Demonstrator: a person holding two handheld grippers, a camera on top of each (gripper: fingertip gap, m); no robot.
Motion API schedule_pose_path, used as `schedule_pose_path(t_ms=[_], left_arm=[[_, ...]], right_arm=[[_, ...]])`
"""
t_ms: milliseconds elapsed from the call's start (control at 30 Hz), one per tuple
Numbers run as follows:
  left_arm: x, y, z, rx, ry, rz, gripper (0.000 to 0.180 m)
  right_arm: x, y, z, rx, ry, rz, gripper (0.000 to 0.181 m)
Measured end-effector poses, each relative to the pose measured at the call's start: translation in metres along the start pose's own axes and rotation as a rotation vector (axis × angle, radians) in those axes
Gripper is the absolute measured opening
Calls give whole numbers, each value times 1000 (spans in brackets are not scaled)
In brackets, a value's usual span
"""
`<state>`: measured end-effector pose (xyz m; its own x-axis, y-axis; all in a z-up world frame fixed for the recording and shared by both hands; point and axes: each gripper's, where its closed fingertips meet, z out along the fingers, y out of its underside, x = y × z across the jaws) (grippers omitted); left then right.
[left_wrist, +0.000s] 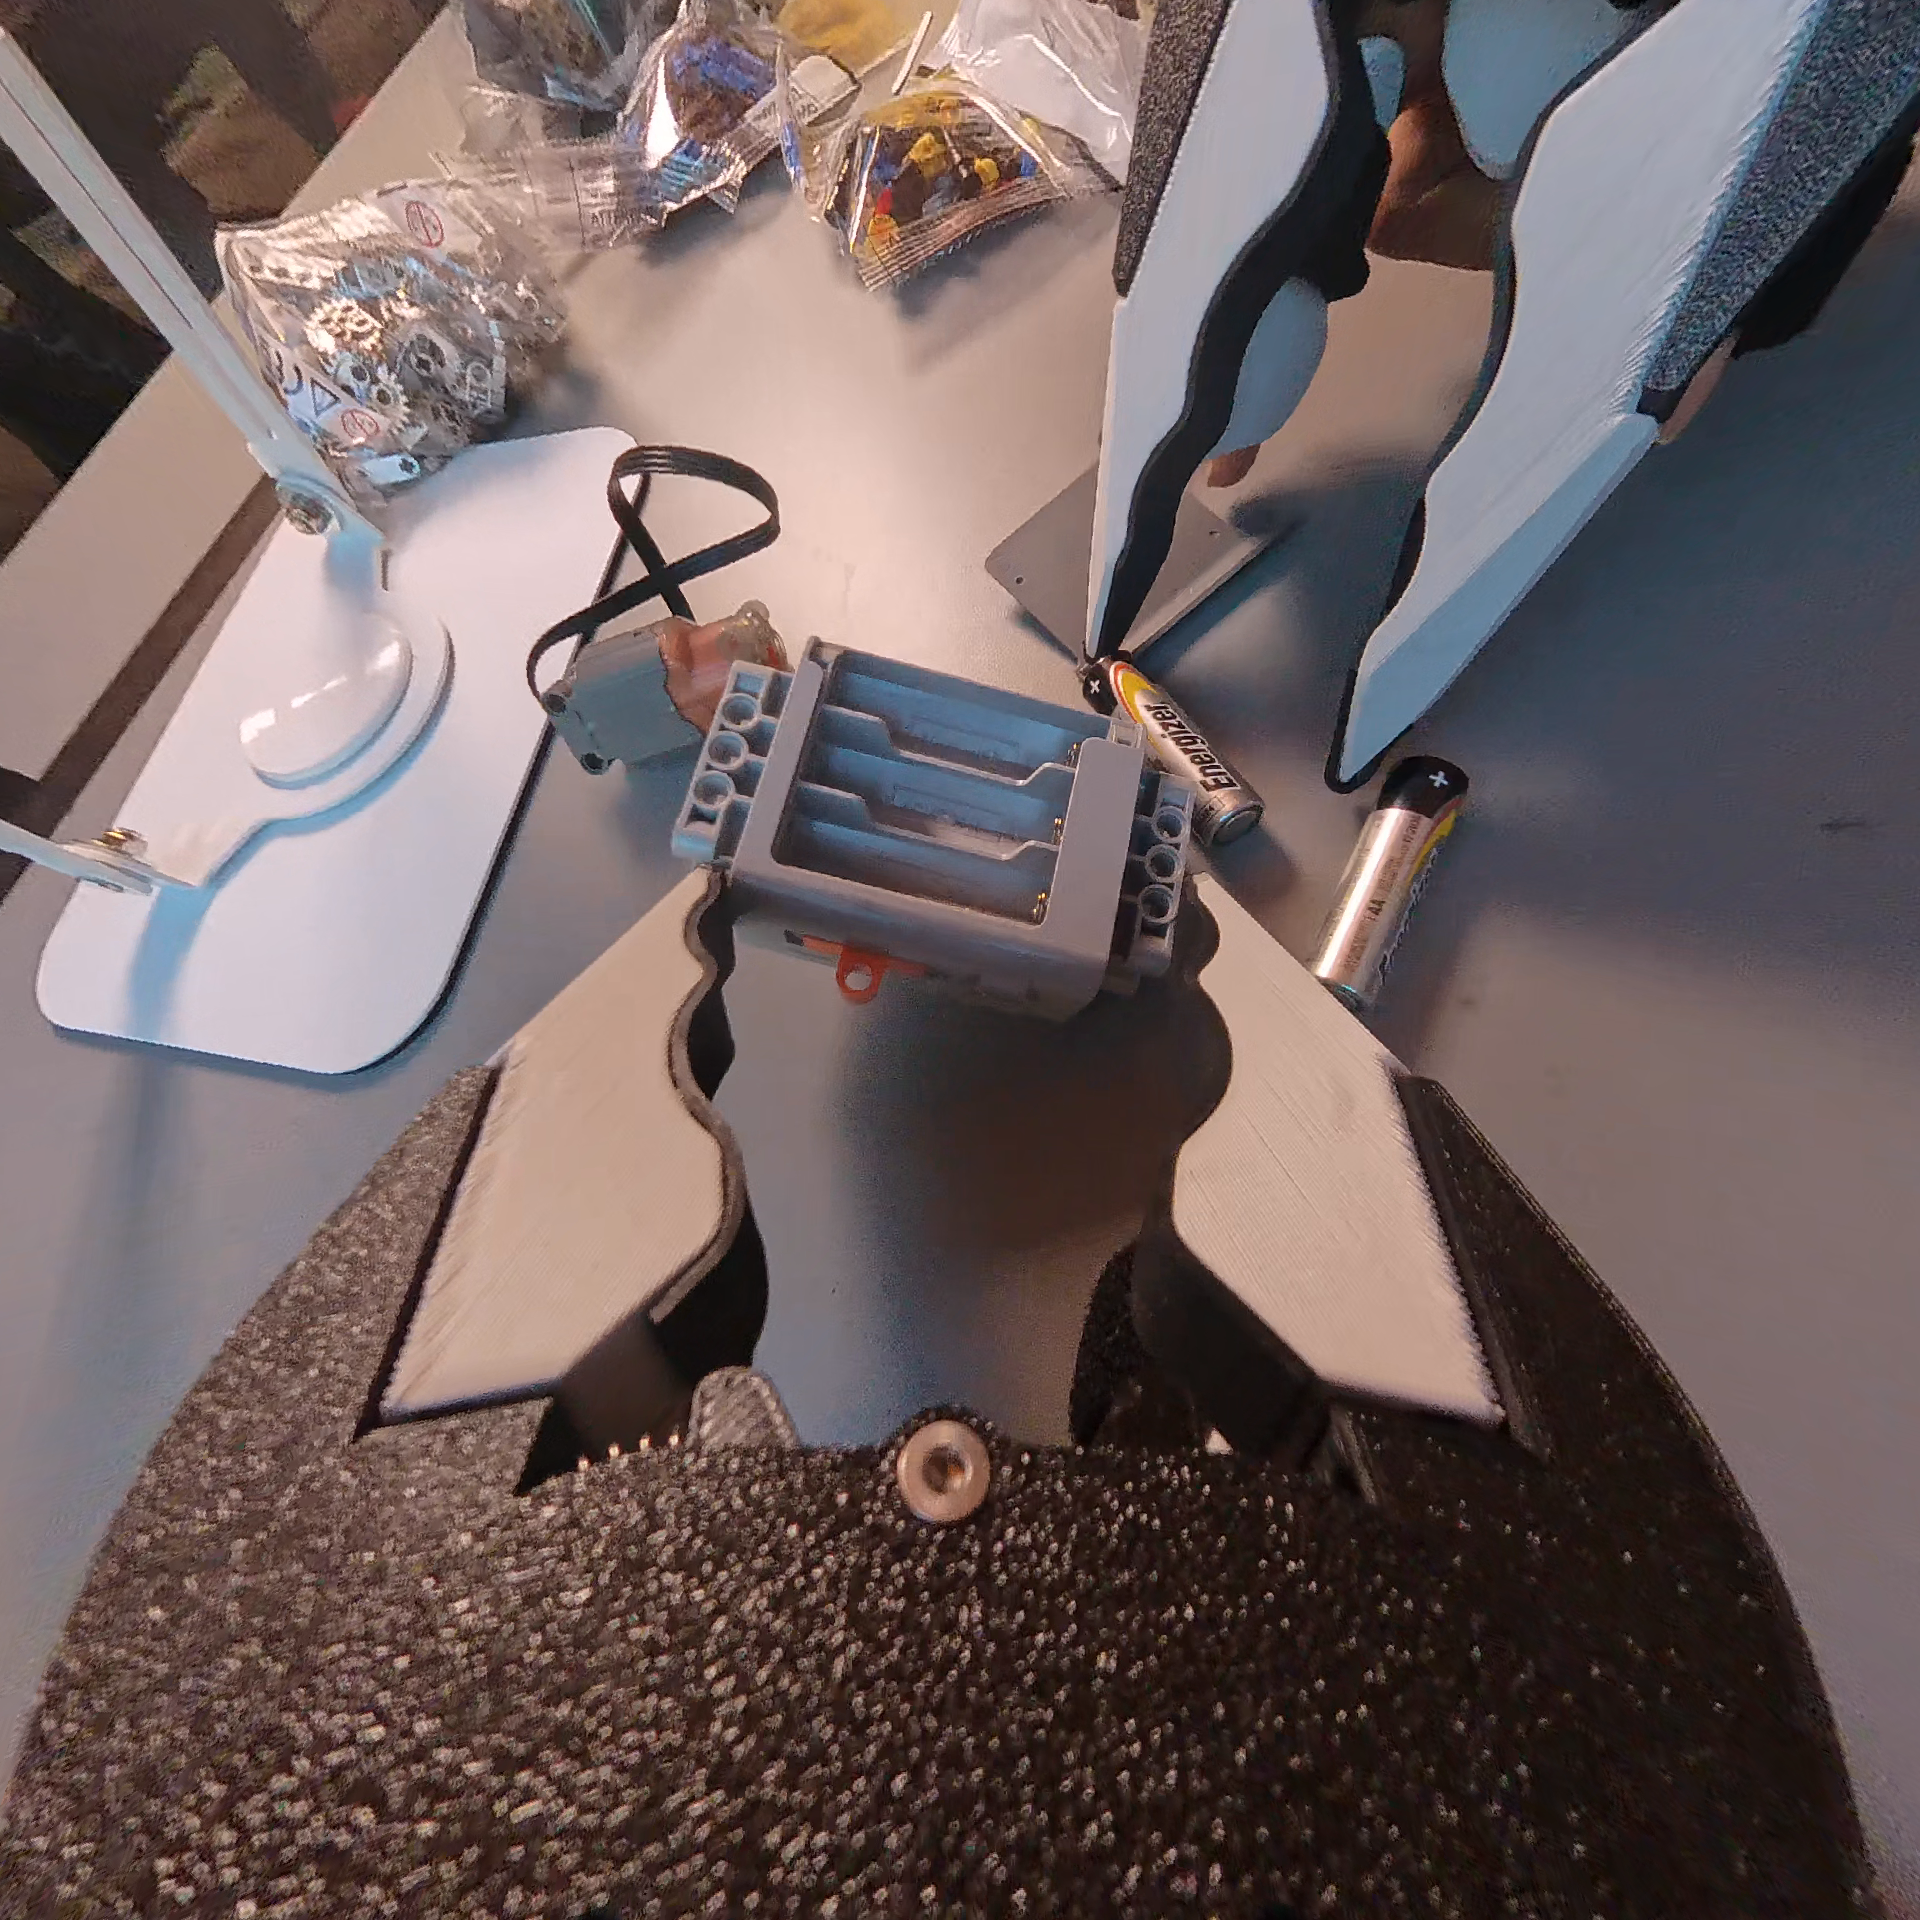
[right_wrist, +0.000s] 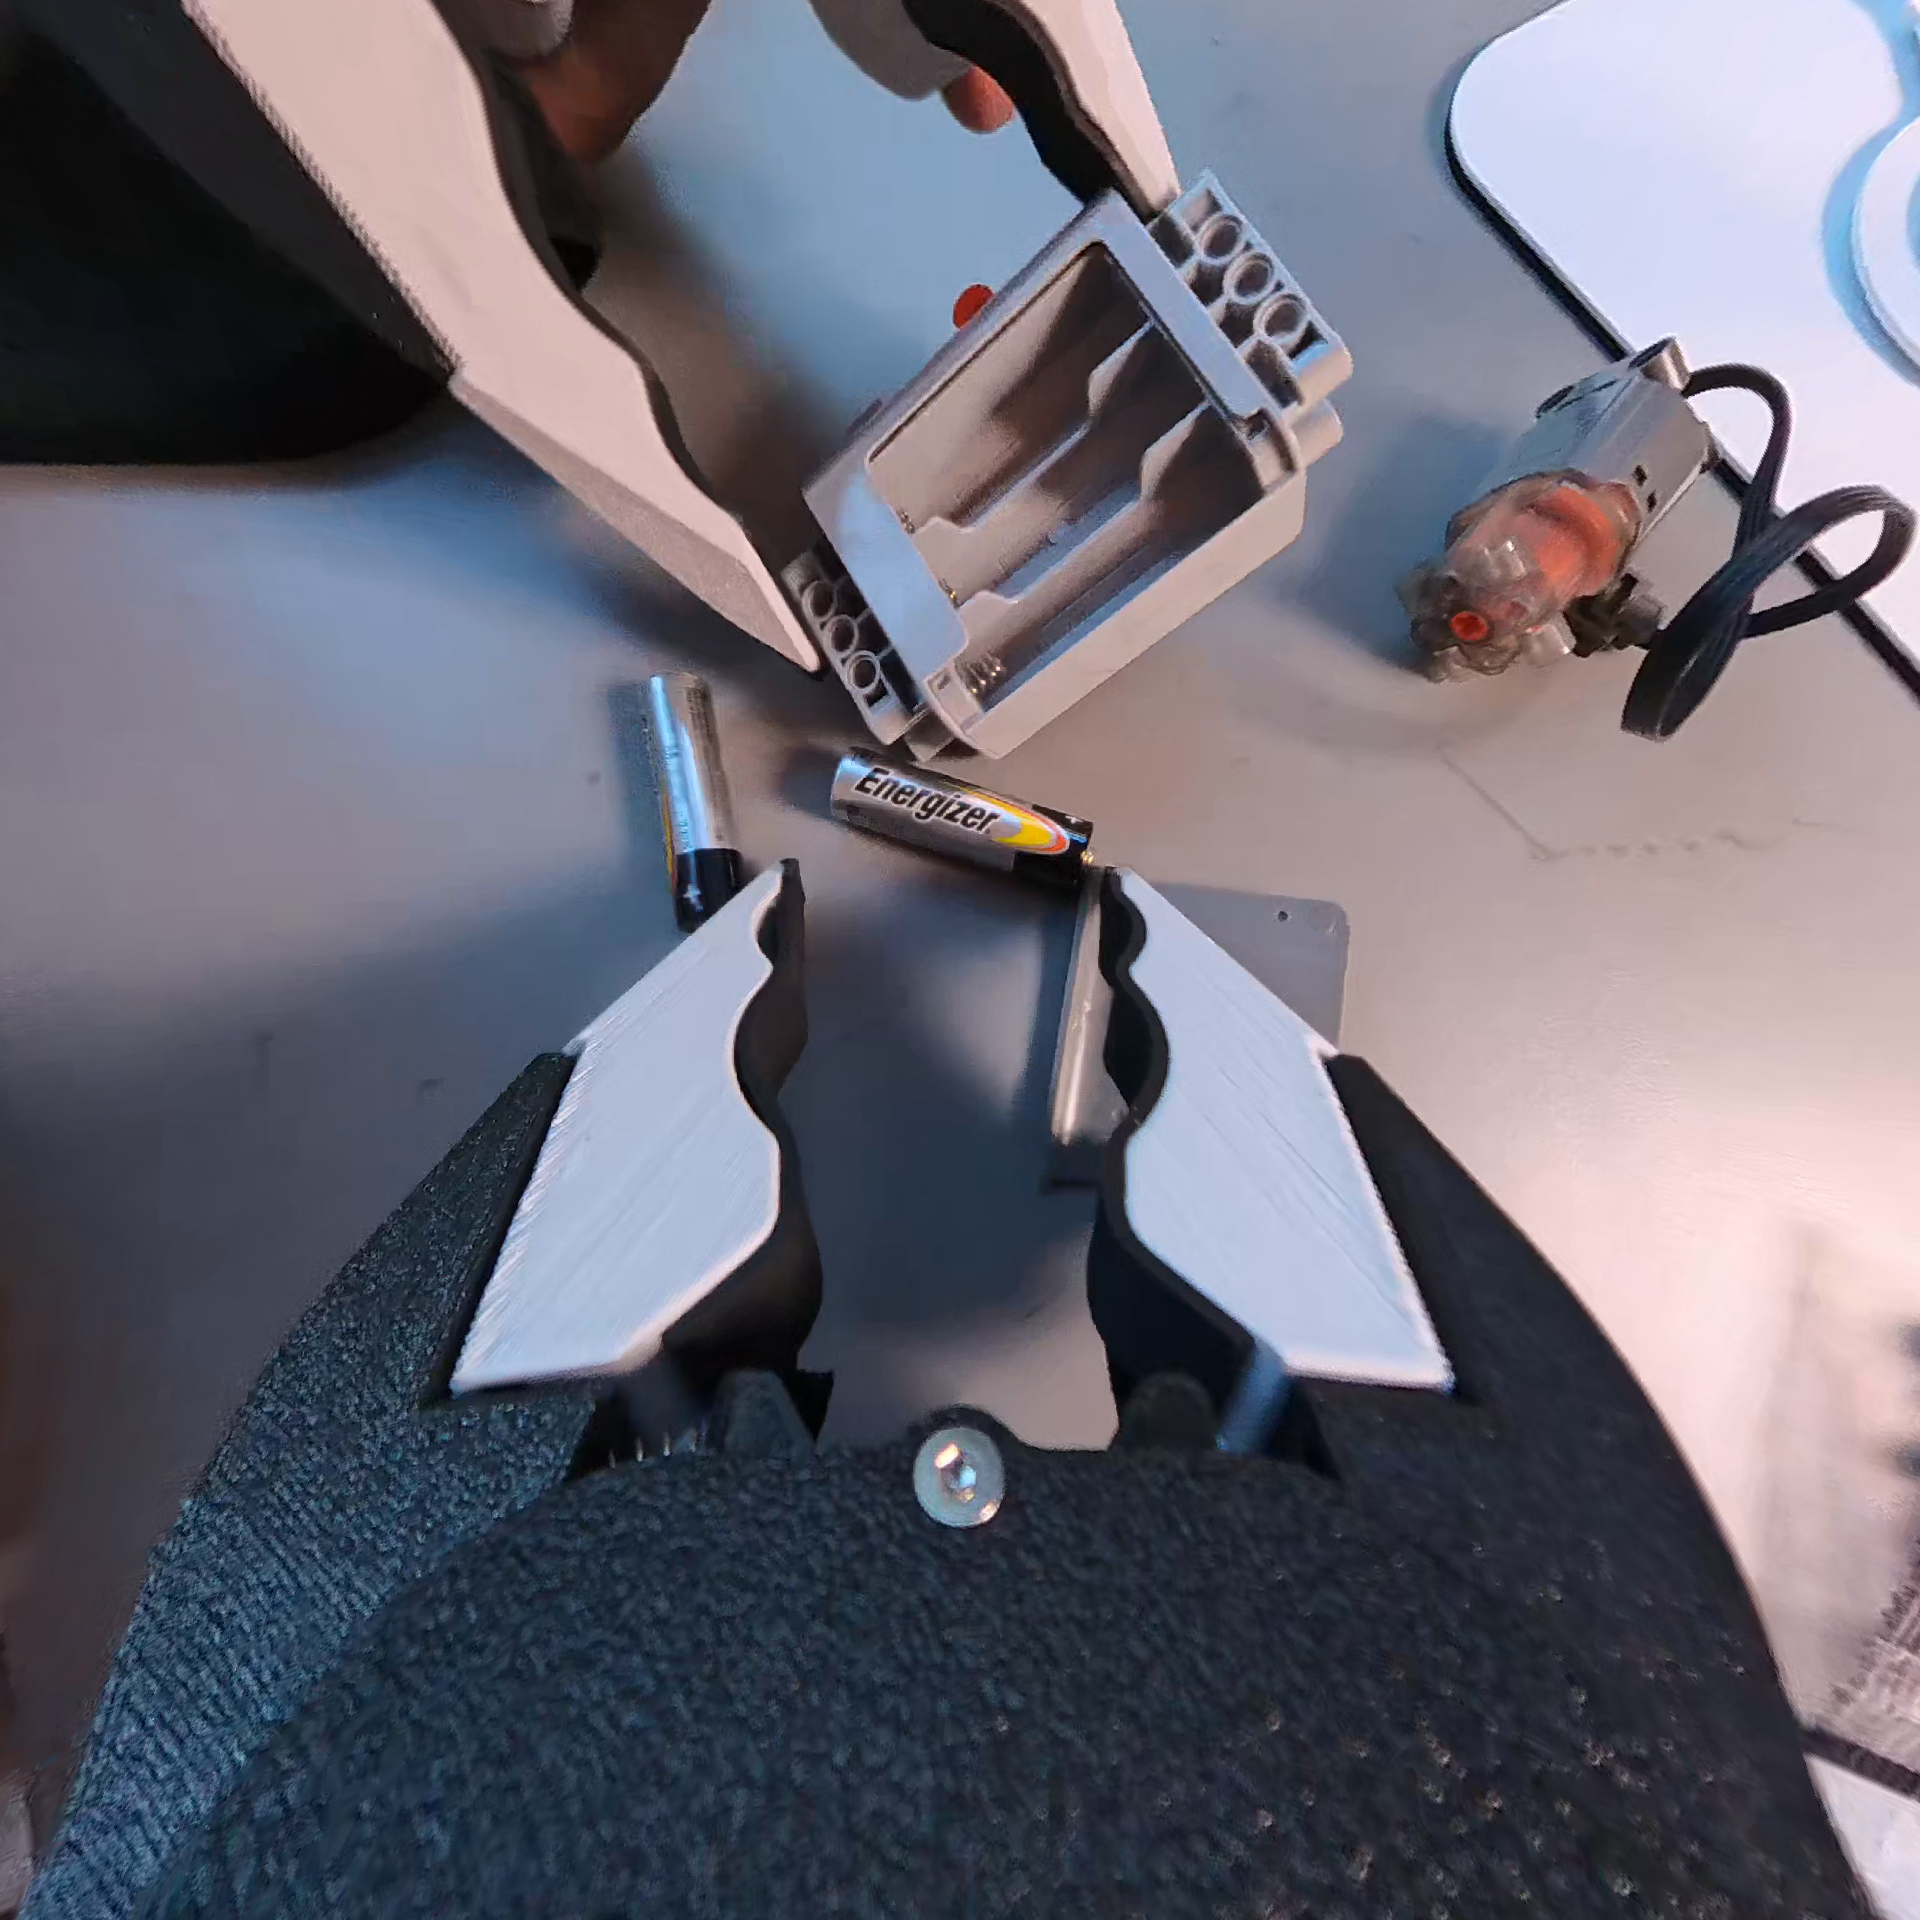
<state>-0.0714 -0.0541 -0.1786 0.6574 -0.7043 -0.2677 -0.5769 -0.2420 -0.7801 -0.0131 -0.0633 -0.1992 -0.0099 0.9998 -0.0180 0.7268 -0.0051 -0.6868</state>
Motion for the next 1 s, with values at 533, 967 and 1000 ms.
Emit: schedule_pose_path(t_ms=[533, 967, 1000], left_arm=[[-6, 3, -3, -67, -112, 7, 83], [24, 12, -12, -93, 260, -197, 83], [27, 12, -13, -88, 276, -184, 83]], right_arm=[[-7, -9, 11, -46, 59, 32, 47], [-27, 12, -10, -156, -197, -397, 13], [-28, 11, -12, -146, -207, -415, 13]])
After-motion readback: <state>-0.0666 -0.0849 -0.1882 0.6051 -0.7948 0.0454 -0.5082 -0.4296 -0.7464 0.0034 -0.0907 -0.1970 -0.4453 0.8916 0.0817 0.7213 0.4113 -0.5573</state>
